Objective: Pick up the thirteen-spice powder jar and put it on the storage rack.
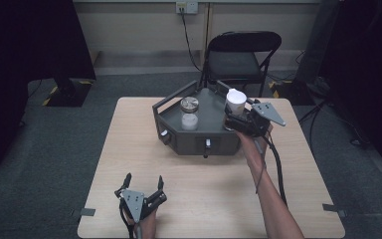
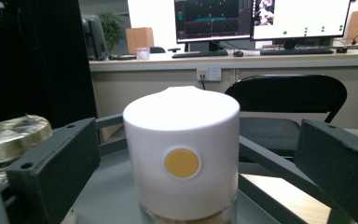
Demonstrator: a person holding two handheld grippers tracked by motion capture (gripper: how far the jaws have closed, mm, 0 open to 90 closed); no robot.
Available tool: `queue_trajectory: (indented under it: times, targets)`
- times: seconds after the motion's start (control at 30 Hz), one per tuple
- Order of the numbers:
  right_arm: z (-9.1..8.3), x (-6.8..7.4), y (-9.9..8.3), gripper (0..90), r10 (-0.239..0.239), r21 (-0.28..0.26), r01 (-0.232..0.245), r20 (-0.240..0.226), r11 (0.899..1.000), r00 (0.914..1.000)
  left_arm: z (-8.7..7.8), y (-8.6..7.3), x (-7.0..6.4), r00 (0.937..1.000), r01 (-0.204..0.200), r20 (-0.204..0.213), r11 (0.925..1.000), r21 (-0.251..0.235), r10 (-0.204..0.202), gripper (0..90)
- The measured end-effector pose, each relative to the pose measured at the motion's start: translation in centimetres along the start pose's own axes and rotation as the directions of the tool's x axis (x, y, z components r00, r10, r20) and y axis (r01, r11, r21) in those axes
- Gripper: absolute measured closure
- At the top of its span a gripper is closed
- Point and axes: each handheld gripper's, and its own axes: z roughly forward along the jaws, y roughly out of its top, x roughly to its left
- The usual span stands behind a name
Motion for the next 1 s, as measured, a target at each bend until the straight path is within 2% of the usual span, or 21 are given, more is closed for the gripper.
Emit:
queue_trajectory:
  times: [0.33,0.43,1.0]
  targets:
    - [-2.0,-0.3,-0.1,0.0,-0.004,-0.023,0.004,-0.005,1.0,1.0,0.0,0.0,0.0,1.0,0.001,0.0,1.0,-0.001,-0.001,0.5]
    - [-2.7,-0.5,-0.2,0.0,-0.003,-0.013,0.003,-0.003,1.0,1.0,0.0,0.0,0.0,1.0,0.0,0.0,1.0,-0.001,0.0,0.5]
    - [-7.6,-0.8,-2.0,0.0,-0.011,-0.07,0.011,0.0,0.997,0.9999,0.0,0.0,0.0,1.0,0.001,-0.001,1.0,-0.001,-0.001,0.5]
